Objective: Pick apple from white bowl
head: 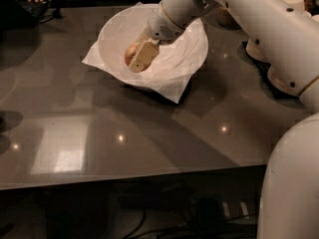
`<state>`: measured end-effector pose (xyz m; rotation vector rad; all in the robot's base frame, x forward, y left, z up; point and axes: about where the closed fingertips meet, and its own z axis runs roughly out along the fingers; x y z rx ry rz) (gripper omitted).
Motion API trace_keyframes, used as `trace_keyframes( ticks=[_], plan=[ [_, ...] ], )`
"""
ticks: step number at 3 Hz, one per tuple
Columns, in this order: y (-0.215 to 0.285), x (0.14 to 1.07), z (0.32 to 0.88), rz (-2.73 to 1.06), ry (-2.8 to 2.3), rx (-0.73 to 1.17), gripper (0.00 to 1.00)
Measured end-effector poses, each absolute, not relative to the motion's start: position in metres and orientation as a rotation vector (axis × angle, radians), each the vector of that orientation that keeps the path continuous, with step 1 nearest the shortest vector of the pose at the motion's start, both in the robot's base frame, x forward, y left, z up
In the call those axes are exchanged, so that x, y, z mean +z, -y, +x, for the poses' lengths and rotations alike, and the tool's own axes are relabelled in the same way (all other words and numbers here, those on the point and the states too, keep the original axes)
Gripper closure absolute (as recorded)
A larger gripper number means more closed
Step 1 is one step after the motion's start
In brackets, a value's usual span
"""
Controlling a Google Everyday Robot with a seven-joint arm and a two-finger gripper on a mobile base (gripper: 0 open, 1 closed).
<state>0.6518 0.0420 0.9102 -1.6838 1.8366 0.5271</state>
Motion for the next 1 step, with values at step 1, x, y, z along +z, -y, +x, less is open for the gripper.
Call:
trace_keyframes(
  ticks=[1],
  plan=[
    [-0.0261,0.9466,0.6419,-1.661,-1.763,0.487,1.00]
  ],
)
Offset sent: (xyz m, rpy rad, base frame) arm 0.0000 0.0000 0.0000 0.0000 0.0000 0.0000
